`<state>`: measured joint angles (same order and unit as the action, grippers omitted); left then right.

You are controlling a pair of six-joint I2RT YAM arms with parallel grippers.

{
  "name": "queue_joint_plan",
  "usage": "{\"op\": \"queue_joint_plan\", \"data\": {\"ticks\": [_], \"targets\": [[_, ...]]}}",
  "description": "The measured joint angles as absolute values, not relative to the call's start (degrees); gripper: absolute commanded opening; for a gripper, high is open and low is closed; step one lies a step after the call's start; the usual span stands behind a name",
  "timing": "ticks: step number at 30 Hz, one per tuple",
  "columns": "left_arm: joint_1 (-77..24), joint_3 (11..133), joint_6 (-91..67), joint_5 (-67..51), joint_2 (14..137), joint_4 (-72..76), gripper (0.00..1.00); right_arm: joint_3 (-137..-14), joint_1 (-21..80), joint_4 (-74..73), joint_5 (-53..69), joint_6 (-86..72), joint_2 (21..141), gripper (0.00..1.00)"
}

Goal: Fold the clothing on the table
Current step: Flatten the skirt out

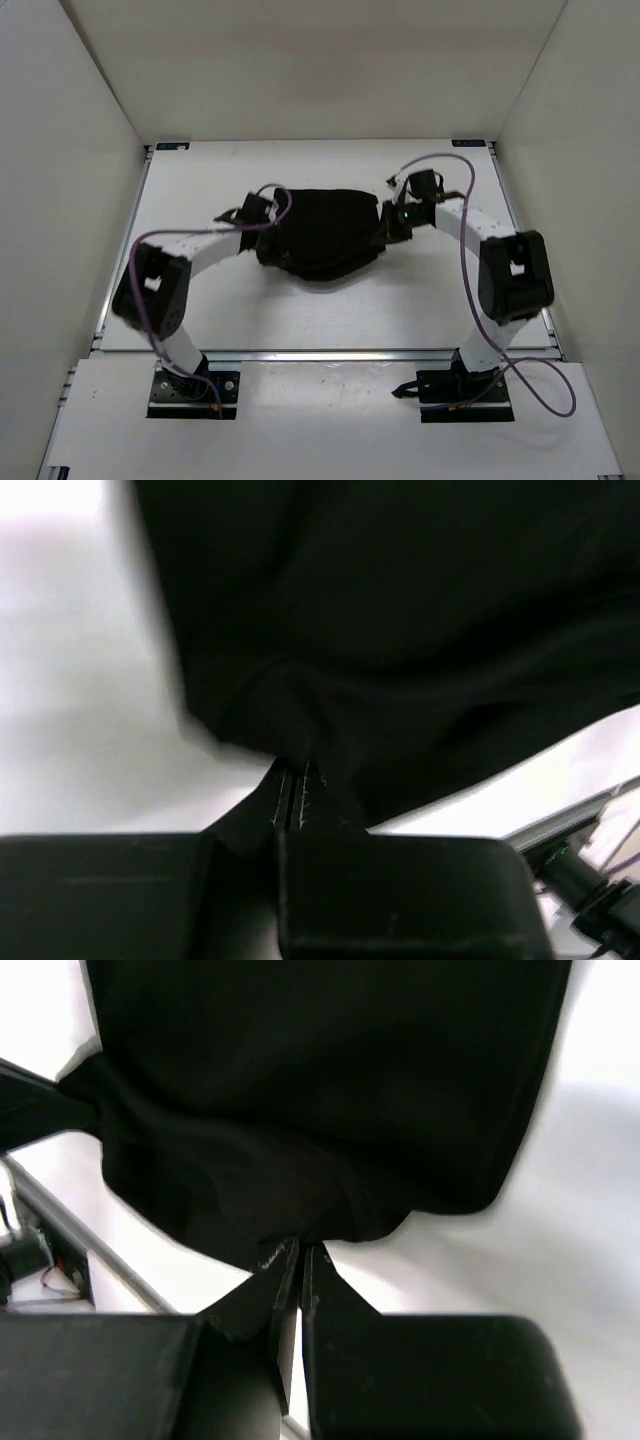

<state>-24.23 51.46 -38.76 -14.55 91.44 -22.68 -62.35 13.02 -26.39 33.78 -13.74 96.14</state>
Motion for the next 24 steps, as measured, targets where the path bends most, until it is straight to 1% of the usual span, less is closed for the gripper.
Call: {"op": "queue_joint_plan", "data": {"ticks": [2,6,8,9,10,11,14,17,20,22,24], "targets": [[-23.3,63.5,-35.4,-15.3,99.4,-25.9,0.0,-73.8,12.4,-30.4,33.0,-11.8,102.3,0.0],[-20.3,96.9,-28.6,-14.7,114.8,-31.4,0.0,-105.5,9.3,-35.8,31.0,-9.6,113.9,0.0],[-19.2,111.4,-25.5,-11.5,118.9,-31.2,0.0,-120.9,6.7,-35.1,30.5,-9.4,117.8,0.0],[-18.7,115.9,-24.3,-9.7,119.1,-30.7,0.0,-126.3,5.0,-34.5,30.2,-9.3,118.1,0.0],[-18.3,118.3,-23.4,-8.2,118.1,-29.7,0.0,-128.7,3.8,-33.7,30.0,-9.1,117.4,0.01],[-17.9,117.8,-22.8,-7.3,115.8,-27.0,0.0,-129.6,2.7,-32.7,29.8,-8.7,115.9,0.0],[-18.0,108.6,-22.2,-6.8,104.9,-19.4,0.0,-124.3,1.1,-30.8,28.8,-6.8,108.8,0.0],[-19.1,96.8,-21.6,-6.3,94.7,-15.6,0.0,-108.9,2.1,-27.4,28.8,-5.0,99.3,0.0],[-20.2,83.7,-21.5,-5.6,88.1,-13.0,0.0,-84.4,2.3,-21.2,29.6,-4.6,88.7,0.0],[-22.6,74.8,-21.5,-4.8,85.8,-13.3,0.0,-70.0,2.7,-21.1,28.8,-5.0,83.7,0.0],[-26.1,65.4,-22.1,-3.5,84.4,-15.4,0.0,-58.1,4.2,-22.9,27.3,-5.8,80.2,0.0]]}}
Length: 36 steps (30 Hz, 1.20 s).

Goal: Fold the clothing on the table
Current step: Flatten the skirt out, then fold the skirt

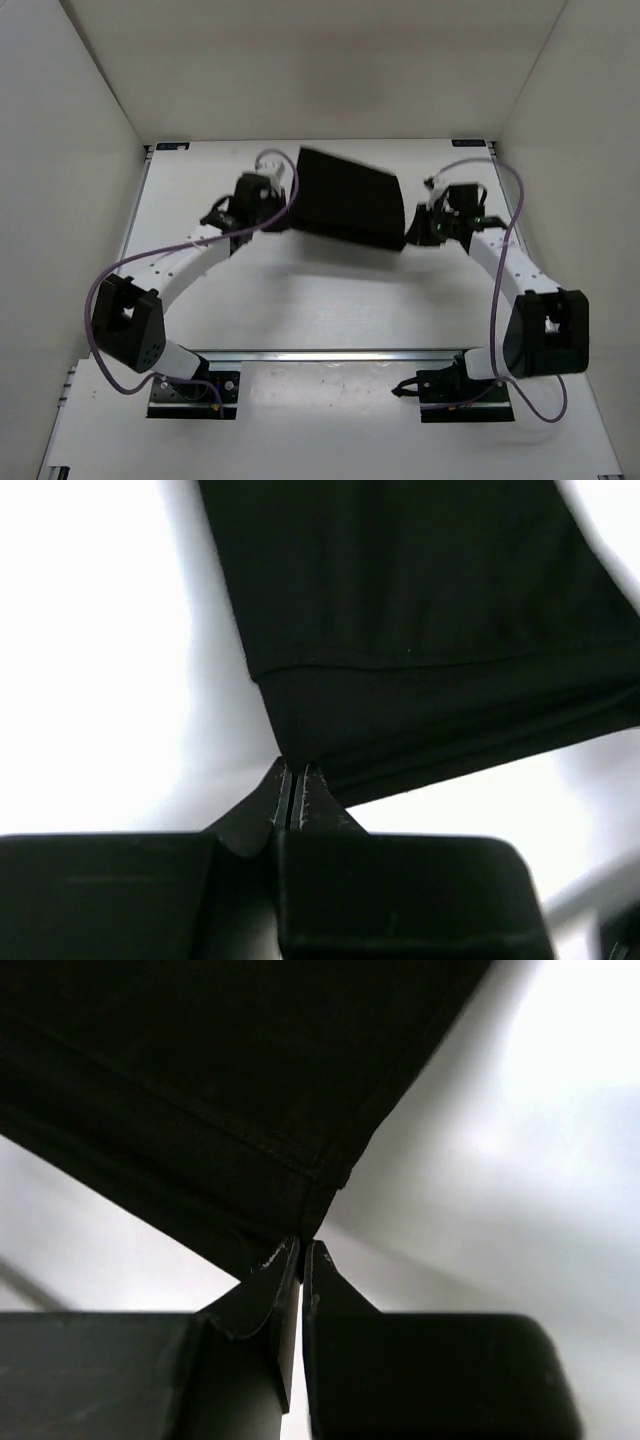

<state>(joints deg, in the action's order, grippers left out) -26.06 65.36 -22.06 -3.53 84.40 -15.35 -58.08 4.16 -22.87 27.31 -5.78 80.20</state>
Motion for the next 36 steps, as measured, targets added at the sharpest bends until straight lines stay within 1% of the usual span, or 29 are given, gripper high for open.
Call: {"op": "queue_joint_plan", "data": {"ticks": [3,6,9,11,13,17,20,22,28,32,33,34,35,36], "targets": [[-30.0,52.0,-24.7,-3.2,80.6,-20.4,0.0,-44.3,8.4,-27.0,25.9,-8.8,72.8,0.0],[-31.8,42.7,-27.9,-3.1,71.4,-26.7,0.0,-37.7,14.0,-28.7,26.8,-12.5,63.7,0.0],[-31.3,40.9,-29.8,-3.6,62.8,-29.7,0.0,-36.2,16.6,-28.0,28.0,-15.3,59.5,0.0],[-30.0,42.3,-29.8,-3.7,61.8,-29.5,0.0,-36.2,16.2,-26.7,28.4,-16.6,60.9,0.0],[-28.4,45.1,-29.1,-4.6,65.0,-29.1,0.0,-36.7,14.7,-25.2,29.1,-17.5,64.6,0.0],[-24.8,55.1,-26.8,-8.1,80.2,-28.4,0.0,-39.8,10.3,-22.8,30.4,-18.5,73.1,0.0],[-23.6,65.5,-25.1,-9.2,92.7,-28.6,0.0,-46.1,8.3,-21.9,30.9,-18.5,79.2,0.0],[-23.0,71.1,-24.3,-9.7,98.6,-28.6,0.0,-51.1,7.7,-21.1,31.0,-18.3,82.7,0.01],[-20.9,84.0,-23.2,-10.5,110.5,-29.9,0.0,-63.0,6.3,-16.8,31.3,-17.8,93.3,0.0],[-19.4,88.7,-23.0,-11.4,116.5,-30.1,0.0,-67.7,4.6,-16.3,31.7,-17.8,100.8,0.0],[-19.2,89.4,-23.0,-11.6,117.7,-30.3,0.09,-68.8,4.3,-16.3,31.8,-17.8,102.6,0.0],[-19.1,90.4,-23.0,-11.9,118.9,-30.5,0.25,-69.9,4.0,-16.6,31.8,-17.8,104.0,0.0],[-19.0,91.3,-22.8,-12.2,120.0,-30.7,0.33,-70.9,3.7,-16.8,31.8,-17.7,105.3,0.0],[-18.9,92.5,-22.7,-12.8,121.1,-30.9,0.47,-71.8,3.5,-17.1,31.7,-17.6,106.2,0.13]]}}
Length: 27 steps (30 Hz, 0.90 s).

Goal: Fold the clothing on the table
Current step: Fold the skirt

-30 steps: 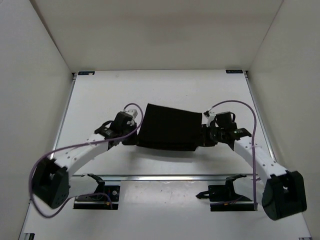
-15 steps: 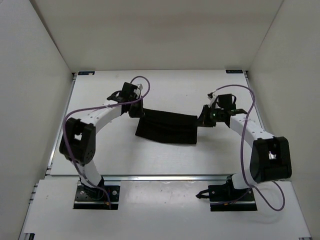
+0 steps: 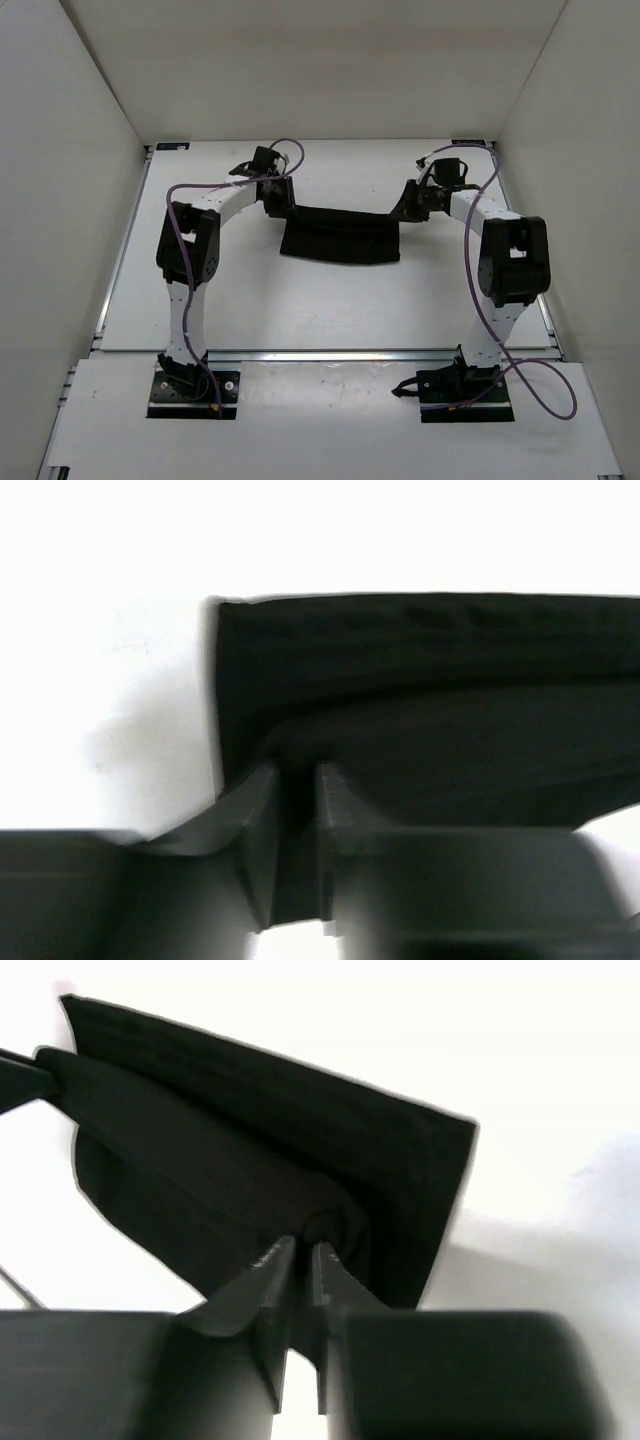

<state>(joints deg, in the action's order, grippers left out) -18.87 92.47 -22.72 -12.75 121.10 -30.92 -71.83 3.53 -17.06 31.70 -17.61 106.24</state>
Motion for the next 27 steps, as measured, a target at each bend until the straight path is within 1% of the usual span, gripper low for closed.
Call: {"op": "queue_joint_plan", "data": {"ticks": [1,3,4,5,6,7,8,9,10,11,12,13,14,15,18,20,24,27], "targets": [[-18.7,93.8,-22.8,-13.0,122.3,-31.2,0.65,-72.7,3.3,-17.6,31.6,-17.6,107.0,0.22],[-18.1,96.7,-22.7,-13.8,124.3,-31.9,0.82,-74.9,2.5,-18.2,31.3,-17.4,108.5,0.56],[-17.7,98.5,-22.7,-14.2,125.2,-32.2,0.88,-75.8,2.1,-18.4,31.3,-17.4,108.8,0.63],[-17.3,100.0,-22.8,-14.4,125.7,-32.3,0.89,-76.4,1.6,-18.5,31.4,-17.1,109.0,0.7],[-17.0,101.1,-22.9,-14.4,125.8,-32.3,0.89,-76.9,1.1,-18.4,31.6,-16.8,109.0,0.74],[-16.6,101.8,-23.0,-14.5,125.8,-32.1,0.87,-77.1,0.9,-18.3,31.7,-16.7,108.9,0.75],[-16.2,102.3,-23.1,-14.5,125.6,-31.6,0.86,-77.2,0.6,-18.2,31.5,-16.5,108.5,0.75],[-15.9,102.5,-23.2,-14.7,125.1,-30.9,0.84,-77.1,0.3,-18.2,31.4,-16.4,108.1,0.69],[-15.8,102.5,-23.2,-14.9,124.6,-30.6,0.78,-76.8,0.3,-18.2,31.2,-16.3,107.4,0.44],[-15.6,102.4,-23.4,-15.0,123.9,-30.4,0.64,-76.2,0.3,-17.8,31.0,-15.8,106.4,0.3],[-15.5,101.9,-23.8,-15.1,122.9,-29.7,0.53,-75.0,0.5,-17.4,31.0,-15.8,104.9,0.01],[-15.5,100.6,-23.7,-15.1,121.6,-28.8,0.25,-73.5,0.8,-17.1,31.2,-15.8,102.9,0.0],[-15.7,98.8,-24.1,-15.4,119.9,-28.0,0.04,-71.8,1.2,-16.6,31.6,-16.2,101.0,0.0],[-16.1,96.8,-24.1,-15.6,118.3,-27.3,0.0,-70.1,1.6,-15.9,32.1,-16.3,99.3,0.0],[-18.3,87.1,-24.8,-16.6,111.7,-23.4,0.0,-64.4,4.1,-14.0,33.6,-16.3,95.1,0.0],[-20.6,81.0,-26.0,-17.8,108.5,-21.2,0.0,-60.9,6.7,-12.4,34.8,-16.5,94.2,0.0],[-25.0,72.9,-28.1,-20.4,107.4,-17.2,0.0,-55.3,12.0,-10.7,35.6,-16.7,94.8,0.0],[-25.9,67.2,-30.7,-21.7,107.5,-13.0,0.0,-54.9,14.2,-9.6,35.5,-16.7,96.9,0.0]]}}
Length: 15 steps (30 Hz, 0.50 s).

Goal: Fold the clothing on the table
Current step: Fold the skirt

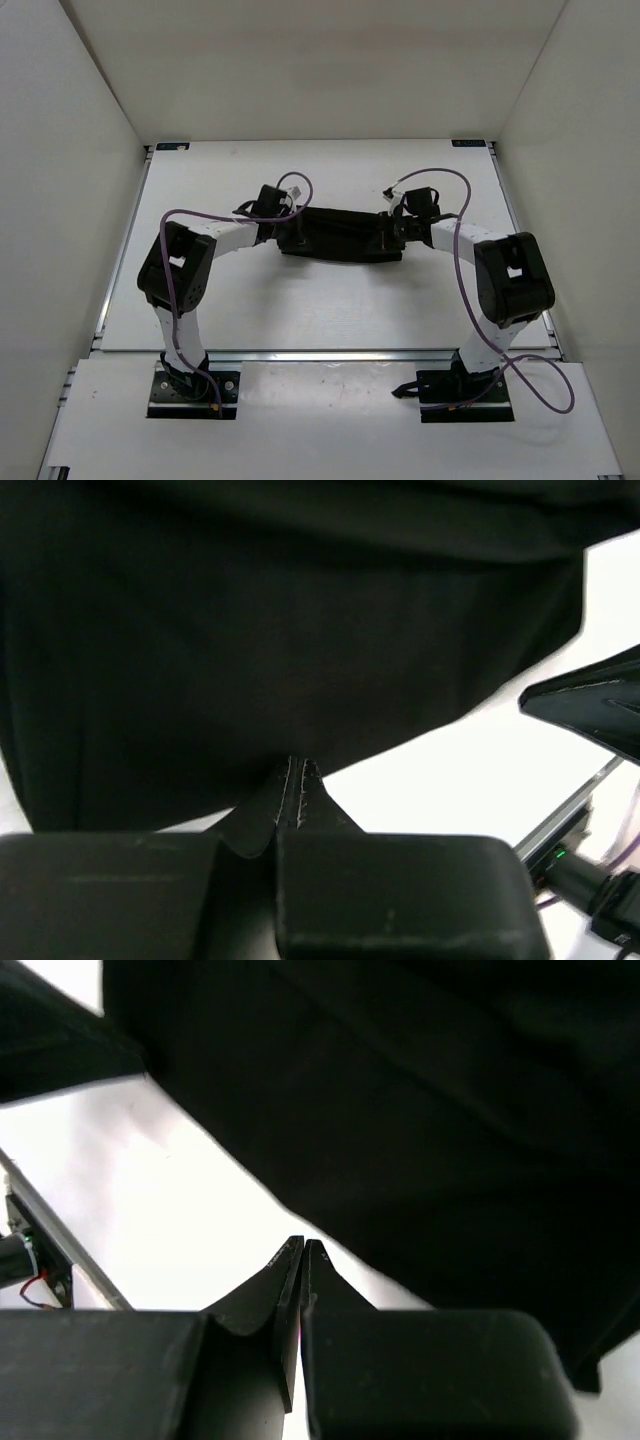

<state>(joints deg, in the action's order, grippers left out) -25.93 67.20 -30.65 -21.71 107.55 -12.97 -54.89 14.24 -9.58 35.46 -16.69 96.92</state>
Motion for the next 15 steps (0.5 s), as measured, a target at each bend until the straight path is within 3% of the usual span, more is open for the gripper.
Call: {"op": "queue_joint_plan", "data": {"ticks": [5,15], "targets": [[-23.0,58.5,-38.4,-23.9,108.1,-2.9,0.0,-60.0,13.4,-8.3,34.5,-16.8,104.3,0.0],[-20.5,60.1,-44.7,-26.6,113.0,3.7,0.0,-73.1,11.9,-7.3,32.4,-17.5,114.7,0.0]]}}
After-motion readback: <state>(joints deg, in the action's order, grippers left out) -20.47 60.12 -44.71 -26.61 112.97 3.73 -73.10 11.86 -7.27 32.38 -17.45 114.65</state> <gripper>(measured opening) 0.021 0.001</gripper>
